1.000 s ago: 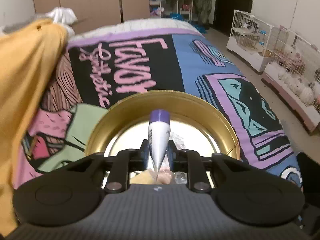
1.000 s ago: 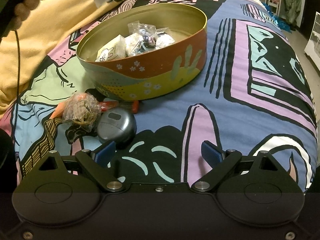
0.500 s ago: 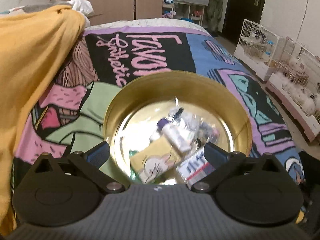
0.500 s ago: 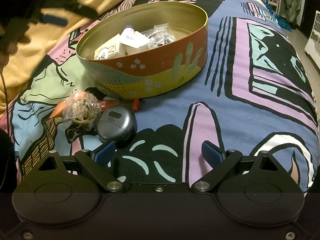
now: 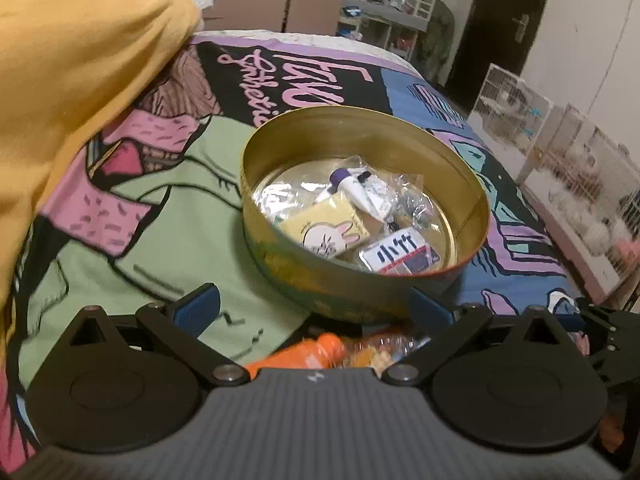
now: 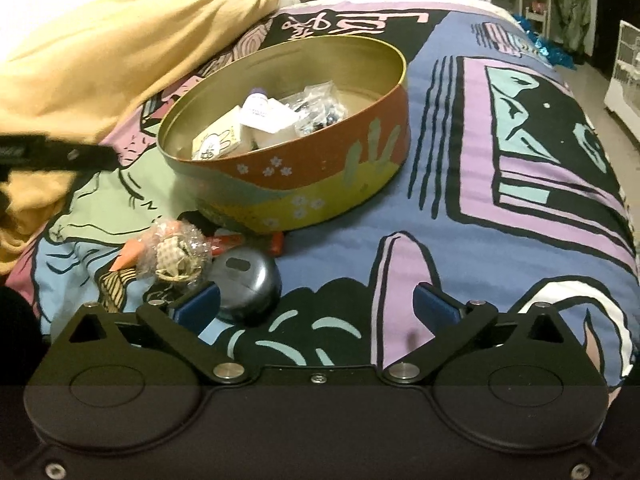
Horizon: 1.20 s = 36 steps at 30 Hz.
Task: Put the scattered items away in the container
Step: 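Move the right gripper toward the grey round case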
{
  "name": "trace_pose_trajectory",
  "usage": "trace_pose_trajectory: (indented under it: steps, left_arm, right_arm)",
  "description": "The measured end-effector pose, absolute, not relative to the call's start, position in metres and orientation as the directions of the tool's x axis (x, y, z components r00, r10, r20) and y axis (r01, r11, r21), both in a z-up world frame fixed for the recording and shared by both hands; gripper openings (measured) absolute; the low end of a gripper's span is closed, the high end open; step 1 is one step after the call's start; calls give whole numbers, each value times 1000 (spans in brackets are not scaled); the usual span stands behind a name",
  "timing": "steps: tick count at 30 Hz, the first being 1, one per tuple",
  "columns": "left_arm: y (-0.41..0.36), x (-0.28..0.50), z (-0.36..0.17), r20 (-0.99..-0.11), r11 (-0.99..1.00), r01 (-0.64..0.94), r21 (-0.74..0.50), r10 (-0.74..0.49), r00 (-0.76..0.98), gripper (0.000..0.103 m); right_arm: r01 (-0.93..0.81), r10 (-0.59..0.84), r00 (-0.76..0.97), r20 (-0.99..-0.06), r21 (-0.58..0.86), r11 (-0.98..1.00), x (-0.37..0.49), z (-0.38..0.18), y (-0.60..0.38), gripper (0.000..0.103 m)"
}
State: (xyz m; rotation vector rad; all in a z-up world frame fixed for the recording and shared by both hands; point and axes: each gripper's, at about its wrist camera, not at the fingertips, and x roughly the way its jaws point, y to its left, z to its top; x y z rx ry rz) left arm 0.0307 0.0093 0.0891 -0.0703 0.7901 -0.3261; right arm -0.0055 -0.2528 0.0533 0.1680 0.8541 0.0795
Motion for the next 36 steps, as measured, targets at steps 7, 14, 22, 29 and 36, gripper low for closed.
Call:
trace_pose_trajectory:
  steps: [7,14,22,29,36]
  left_arm:
    - [9,1,69,-688,945,267,-190,-323,650,103]
    - [8,-14,46,-699,953,251,-172,-297,650,103]
    - [5,-29,35,-708,960,262,-99,-253,660,103]
    - [18,-23,26,-707,989,106,-106,-150,692,103]
    - [24,-20,22,-715,977,121,-174,-209,667,103]
  right_arm:
    - [5,90,548,-831,111,994,10,47,-247,103]
    - [-32,182,649,-738,214,976,-3,59,-256,103]
    - [-67,174,646,-743,172,983,-6,61,-247,103]
    - [-99,180,577,-797,150,984,-1,57,-223,103]
    - [-99,160,510,-845,127,987,21,52,-194,93]
